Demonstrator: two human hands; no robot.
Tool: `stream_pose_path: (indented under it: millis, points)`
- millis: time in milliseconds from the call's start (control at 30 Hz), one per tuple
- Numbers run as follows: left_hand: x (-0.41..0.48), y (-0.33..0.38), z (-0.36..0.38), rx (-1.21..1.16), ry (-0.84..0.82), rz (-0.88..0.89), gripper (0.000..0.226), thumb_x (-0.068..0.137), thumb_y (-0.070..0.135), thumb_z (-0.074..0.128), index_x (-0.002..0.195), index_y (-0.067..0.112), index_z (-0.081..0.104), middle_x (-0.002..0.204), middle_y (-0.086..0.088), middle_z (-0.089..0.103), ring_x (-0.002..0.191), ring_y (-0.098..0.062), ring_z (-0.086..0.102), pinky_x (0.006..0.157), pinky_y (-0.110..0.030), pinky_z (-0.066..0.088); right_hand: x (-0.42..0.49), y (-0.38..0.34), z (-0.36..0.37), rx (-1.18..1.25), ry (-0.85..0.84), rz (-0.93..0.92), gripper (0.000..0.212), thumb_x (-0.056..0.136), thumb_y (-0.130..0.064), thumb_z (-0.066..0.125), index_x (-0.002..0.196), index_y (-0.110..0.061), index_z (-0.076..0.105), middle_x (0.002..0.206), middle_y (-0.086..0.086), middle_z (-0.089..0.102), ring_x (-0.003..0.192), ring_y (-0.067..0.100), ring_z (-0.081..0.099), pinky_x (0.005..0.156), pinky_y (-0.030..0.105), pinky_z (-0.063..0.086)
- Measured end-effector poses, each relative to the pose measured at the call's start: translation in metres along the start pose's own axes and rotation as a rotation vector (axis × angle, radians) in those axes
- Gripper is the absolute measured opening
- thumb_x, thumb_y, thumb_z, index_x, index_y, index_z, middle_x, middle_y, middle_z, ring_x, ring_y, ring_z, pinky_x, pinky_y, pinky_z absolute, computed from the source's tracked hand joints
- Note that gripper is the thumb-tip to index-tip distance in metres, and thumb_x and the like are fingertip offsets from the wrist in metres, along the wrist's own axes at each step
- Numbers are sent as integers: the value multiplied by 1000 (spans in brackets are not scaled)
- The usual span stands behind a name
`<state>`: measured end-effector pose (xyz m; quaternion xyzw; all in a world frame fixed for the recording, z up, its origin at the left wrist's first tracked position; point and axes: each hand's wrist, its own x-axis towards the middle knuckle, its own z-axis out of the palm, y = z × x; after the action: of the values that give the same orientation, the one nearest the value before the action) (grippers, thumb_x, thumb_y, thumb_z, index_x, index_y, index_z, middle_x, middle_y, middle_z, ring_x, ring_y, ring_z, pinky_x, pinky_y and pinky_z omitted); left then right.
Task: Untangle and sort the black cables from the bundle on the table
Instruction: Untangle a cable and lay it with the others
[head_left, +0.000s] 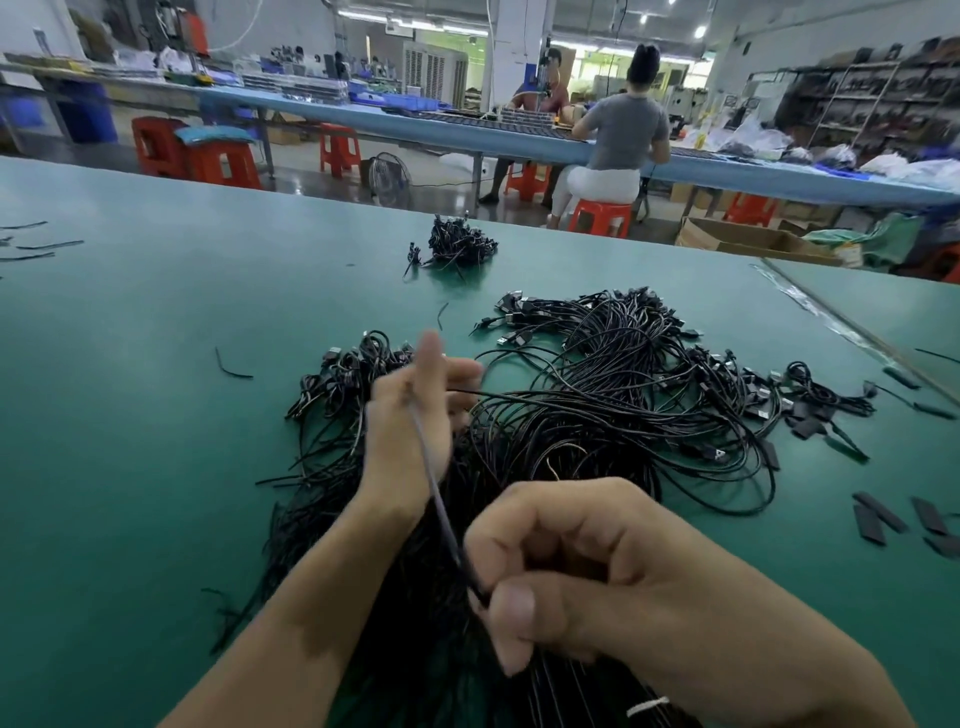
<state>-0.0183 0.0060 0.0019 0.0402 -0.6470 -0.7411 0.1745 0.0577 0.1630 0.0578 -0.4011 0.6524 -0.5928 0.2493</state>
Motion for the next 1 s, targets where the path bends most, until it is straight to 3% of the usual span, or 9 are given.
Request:
stream_pose_path:
  millis: [133, 233, 300, 400, 533, 667, 767, 900, 1000]
  points:
    - [19, 14, -19, -412, 350, -78, 69, 102, 62, 26, 47, 23, 41, 45, -4, 56, 44, -20, 60, 66, -38, 54, -9, 16, -18, -213, 333, 202, 22, 97, -12, 60, 81, -26, 63, 66, -6, 64, 56, -2, 48, 54, 10, 38]
    - [6, 25, -19, -68, 452, 433, 57, 98, 50, 50, 49, 30, 30, 41, 11, 25, 36, -11, 29, 44, -33, 34, -13, 37, -26, -524, 651, 476, 21, 99, -18, 56, 79, -23, 61, 66, -7, 66, 46, 0, 45, 47, 16, 37]
    - [-1, 22, -14, 274, 358, 833, 48, 95, 32, 60, 63, 33, 25, 52, 17, 20, 43, -3, 22, 43, -18, 25, -13, 46, -27, -616, 695, 600, 20, 99, -22, 55, 81, -25, 63, 70, -6, 69, 47, -1, 53, 43, 12, 39]
    - [-11, 18, -3, 511, 94, 1098, 41, 91, 16, 61, 71, 29, 29, 63, 19, 18, 51, -4, 14, 48, -11, 16, -11, 54, -28, -600, 773, 578, 14, 100, -34, 53, 91, -34, 64, 78, -6, 72, 68, 5, 66, 68, 27, 57]
    - [-32, 8, 14, 532, -301, 1043, 38, 94, 9, 58, 77, 28, 29, 69, 12, 28, 58, -9, 22, 56, -16, 23, -1, 56, -27, -95, 843, 306, 24, 99, -46, 46, 118, -51, 59, 91, -4, 76, 85, 13, 73, 79, 40, 60]
    - [-43, 7, 24, 477, -562, 880, 36, 92, 6, 56, 74, 23, 30, 73, 10, 34, 64, -9, 29, 60, -16, 32, 4, 60, -26, 451, 765, 234, 51, 83, -52, 49, 126, -30, 65, 123, 8, 69, 116, 23, 66, 85, 29, 58]
    - [-49, 9, 24, 462, -732, 720, 26, 88, 12, 52, 74, 20, 32, 76, 4, 40, 69, -17, 36, 62, -36, 39, 5, 61, -30, 551, 748, 329, 61, 79, -62, 48, 118, -23, 72, 119, 12, 72, 111, 23, 68, 83, 28, 58]
    - [-54, 6, 26, 835, -726, 772, 9, 81, 27, 39, 83, 19, 35, 88, 0, 46, 84, -18, 37, 79, -39, 39, 3, 60, -35, 627, 641, 312, 59, 87, -62, 42, 118, -23, 73, 126, 10, 68, 118, 20, 65, 99, 34, 48]
    - [-51, -1, 20, 1142, -595, 774, 30, 87, 36, 29, 101, 17, 47, 102, 4, 44, 95, -18, 38, 93, -38, 36, 5, 61, -33, 642, 604, 313, 56, 90, -53, 49, 118, -10, 72, 121, 18, 69, 114, 27, 67, 95, 38, 54]
